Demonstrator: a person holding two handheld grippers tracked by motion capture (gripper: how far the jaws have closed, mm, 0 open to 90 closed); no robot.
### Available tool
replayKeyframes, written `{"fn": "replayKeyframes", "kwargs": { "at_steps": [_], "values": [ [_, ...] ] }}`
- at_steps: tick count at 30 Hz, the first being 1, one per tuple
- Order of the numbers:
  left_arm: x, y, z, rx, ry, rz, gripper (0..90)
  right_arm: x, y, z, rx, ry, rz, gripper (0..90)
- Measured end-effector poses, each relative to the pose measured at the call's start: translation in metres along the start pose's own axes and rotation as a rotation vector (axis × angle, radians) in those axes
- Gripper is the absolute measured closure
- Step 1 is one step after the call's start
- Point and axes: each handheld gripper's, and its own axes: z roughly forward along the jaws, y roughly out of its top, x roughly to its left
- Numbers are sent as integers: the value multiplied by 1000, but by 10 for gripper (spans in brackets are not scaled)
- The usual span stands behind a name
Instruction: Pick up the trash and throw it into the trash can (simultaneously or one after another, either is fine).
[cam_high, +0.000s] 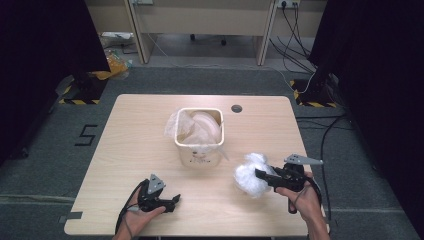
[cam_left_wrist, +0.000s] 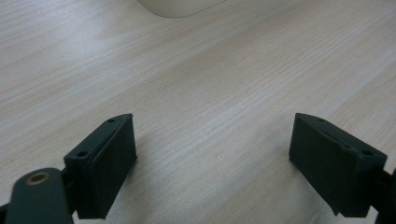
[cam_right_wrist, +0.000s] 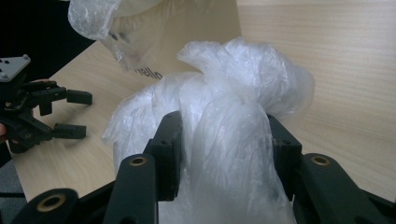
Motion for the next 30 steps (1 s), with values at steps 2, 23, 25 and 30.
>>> {"fn": "replayKeyframes", "kwargs": {
  "at_steps": [2, 23, 25, 30],
  "values": [
    [0, 0, 0, 0, 0, 0, 140, 1, 2, -2, -12, -2, 1, 568],
    [0, 0, 0, -2, 0, -2, 140, 9, 55, -25, -114, 26, -31, 569],
    [0, 0, 0, -1, -1, -2, 140, 9, 61, -26, -120, 26, -37, 569],
    [0, 0, 0, 0, 0, -1, 140, 11, 81, -30, -136, 35, -46, 569]
  ]
}}
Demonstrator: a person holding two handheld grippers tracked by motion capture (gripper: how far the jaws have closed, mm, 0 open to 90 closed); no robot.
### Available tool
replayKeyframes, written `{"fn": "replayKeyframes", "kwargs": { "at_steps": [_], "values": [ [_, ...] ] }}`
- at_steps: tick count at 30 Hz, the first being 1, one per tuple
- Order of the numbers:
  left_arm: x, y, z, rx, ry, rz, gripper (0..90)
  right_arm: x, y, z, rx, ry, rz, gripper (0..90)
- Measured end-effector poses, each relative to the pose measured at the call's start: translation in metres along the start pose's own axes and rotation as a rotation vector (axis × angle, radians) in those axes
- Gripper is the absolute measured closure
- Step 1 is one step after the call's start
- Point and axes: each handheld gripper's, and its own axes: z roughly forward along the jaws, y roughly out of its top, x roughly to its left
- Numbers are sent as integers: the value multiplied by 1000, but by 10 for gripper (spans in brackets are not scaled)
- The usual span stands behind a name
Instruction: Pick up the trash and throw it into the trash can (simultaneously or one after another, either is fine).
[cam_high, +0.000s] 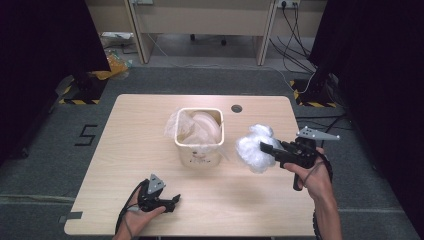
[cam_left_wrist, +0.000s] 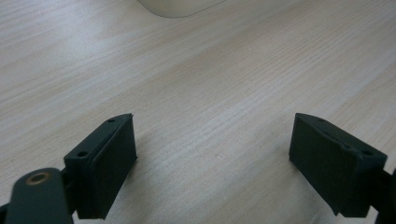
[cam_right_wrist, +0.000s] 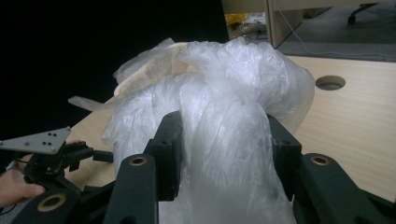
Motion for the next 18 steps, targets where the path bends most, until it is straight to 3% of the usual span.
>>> {"fn": "replayKeyframes", "kwargs": {
  "at_steps": [9, 18],
  "values": [
    [0, 0, 0, -3, 0, -2, 140, 12, 34, 18, 0, 44, -39, 569],
    [0, 0, 0, -4, 0, -4, 140, 35, 62, 46, 10, 91, -84, 569]
  ]
}}
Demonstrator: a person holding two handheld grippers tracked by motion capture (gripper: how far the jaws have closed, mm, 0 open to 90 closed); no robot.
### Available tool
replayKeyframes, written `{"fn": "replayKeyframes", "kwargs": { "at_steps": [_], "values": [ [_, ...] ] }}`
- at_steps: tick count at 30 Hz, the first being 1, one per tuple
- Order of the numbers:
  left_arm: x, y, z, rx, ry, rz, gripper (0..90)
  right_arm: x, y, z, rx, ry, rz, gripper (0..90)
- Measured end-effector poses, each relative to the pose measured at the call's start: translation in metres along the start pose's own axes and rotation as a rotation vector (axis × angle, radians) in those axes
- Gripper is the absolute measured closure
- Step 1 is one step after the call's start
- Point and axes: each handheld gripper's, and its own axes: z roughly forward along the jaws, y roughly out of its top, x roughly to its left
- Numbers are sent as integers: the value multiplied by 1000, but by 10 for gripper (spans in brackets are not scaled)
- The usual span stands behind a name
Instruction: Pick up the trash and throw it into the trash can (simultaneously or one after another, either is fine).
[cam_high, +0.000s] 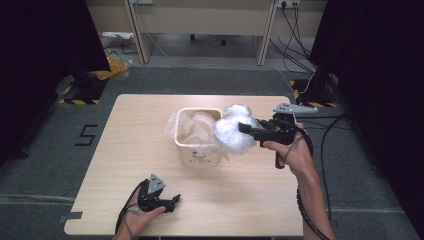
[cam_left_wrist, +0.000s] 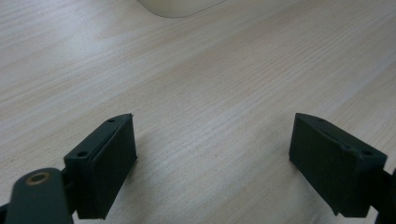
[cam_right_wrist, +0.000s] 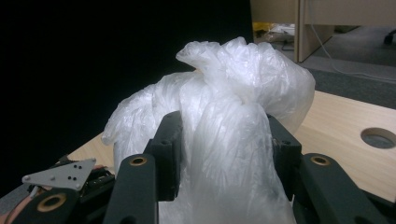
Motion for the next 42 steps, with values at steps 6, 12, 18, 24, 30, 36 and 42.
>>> {"fn": "replayKeyframes", "kwargs": {
  "at_steps": [6, 12, 18, 24, 30, 36, 42],
  "values": [
    [0, 0, 0, 0, 2, 3, 140, 6, 14, 19, 15, 19, -11, 569],
    [0, 0, 0, 0, 1, 3, 140, 8, 24, 38, 35, 32, -6, 569],
    [0, 0, 0, 3, 0, 3, 140, 9, 29, 64, 71, 44, -1, 568],
    [0, 0, 0, 3, 0, 3, 140, 14, 28, 93, 122, 53, -5, 568],
    [0, 0, 0, 4, -1, 2, 140, 16, 22, 119, 184, 36, -14, 568],
    [0, 0, 0, 4, -1, 2, 140, 12, 14, 137, 228, 20, -5, 568],
    [0, 0, 0, 4, -1, 2, 140, 9, 10, 150, 257, -3, 5, 568]
  ]
}}
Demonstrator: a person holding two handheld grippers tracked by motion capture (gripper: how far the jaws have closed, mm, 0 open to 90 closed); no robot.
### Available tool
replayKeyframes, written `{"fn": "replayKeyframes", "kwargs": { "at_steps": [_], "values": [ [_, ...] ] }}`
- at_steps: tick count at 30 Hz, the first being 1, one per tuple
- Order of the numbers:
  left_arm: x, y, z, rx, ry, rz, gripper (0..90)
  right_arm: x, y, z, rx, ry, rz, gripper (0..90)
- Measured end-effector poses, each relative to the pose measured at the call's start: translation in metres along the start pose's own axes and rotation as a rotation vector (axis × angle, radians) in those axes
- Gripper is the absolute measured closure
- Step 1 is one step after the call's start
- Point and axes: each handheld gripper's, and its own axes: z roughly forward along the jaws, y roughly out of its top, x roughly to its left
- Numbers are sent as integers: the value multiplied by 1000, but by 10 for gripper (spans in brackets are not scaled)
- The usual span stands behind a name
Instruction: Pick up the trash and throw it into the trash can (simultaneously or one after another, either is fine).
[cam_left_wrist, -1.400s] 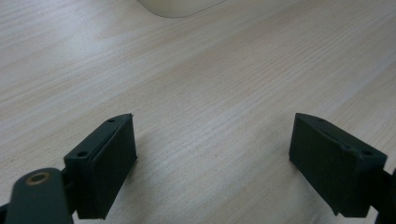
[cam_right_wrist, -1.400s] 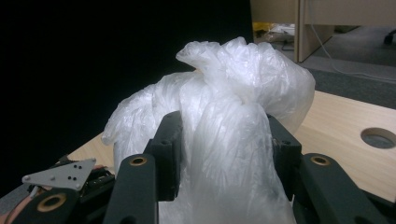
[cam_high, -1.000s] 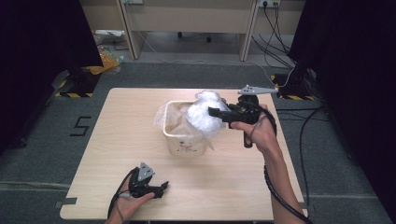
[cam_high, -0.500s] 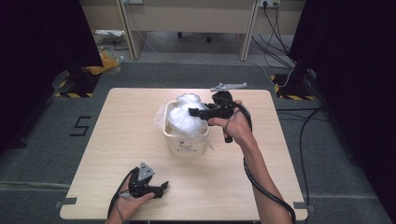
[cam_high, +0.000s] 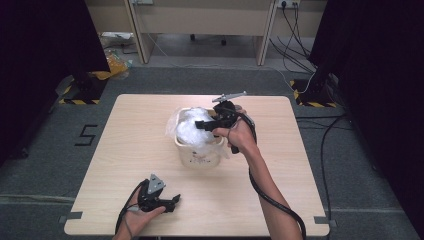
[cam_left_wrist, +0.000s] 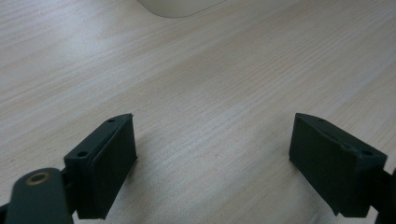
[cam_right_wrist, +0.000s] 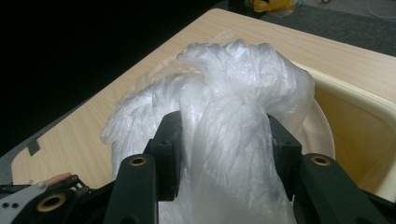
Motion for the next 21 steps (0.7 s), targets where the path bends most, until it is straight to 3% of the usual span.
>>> {"fn": "replayKeyframes", "kwargs": {
  "at_steps": [9, 15, 21],
  "values": [
    [0, 0, 0, 0, 0, 0, 140, -1, -4, 17, 69, -65, -26, 569],
    [0, 0, 0, 0, 0, 0, 140, -4, -13, 31, 120, -49, -15, 570],
    [0, 0, 0, -1, 1, 1, 140, -3, -14, 35, 147, -50, -19, 570]
  ]
}}
